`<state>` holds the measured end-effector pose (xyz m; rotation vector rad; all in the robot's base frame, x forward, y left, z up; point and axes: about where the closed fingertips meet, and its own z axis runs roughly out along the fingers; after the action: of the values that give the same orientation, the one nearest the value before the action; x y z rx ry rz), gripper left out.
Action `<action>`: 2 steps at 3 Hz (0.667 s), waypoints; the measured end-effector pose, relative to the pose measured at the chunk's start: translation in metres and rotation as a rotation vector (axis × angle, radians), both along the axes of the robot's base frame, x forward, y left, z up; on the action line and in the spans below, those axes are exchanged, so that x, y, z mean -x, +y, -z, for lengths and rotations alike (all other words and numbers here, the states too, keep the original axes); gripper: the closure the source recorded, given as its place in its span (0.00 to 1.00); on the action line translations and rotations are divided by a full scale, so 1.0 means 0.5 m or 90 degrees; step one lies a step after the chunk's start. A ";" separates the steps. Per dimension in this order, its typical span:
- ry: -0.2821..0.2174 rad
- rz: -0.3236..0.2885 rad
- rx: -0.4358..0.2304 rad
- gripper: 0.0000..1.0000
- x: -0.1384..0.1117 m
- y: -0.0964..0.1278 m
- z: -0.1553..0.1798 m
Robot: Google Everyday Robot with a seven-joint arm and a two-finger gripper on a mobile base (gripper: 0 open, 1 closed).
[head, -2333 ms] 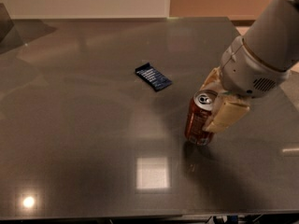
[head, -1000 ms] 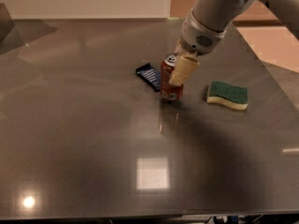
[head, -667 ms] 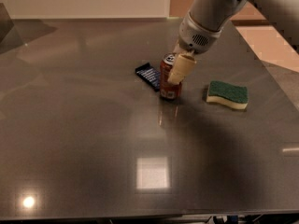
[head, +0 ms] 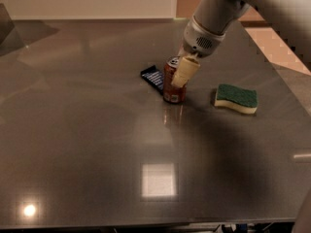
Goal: Move coke can near rxbar blueberry
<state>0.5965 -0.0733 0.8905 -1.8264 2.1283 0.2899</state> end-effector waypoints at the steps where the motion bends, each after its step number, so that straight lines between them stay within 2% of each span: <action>1: -0.001 -0.001 -0.001 0.13 -0.002 0.003 0.002; 2: -0.002 -0.001 -0.001 0.00 -0.004 0.006 0.005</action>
Offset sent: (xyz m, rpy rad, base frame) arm 0.0008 0.0013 -0.0009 0.0009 -0.0016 0.0009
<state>0.5983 -0.0703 0.8881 -1.8267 2.1236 0.2898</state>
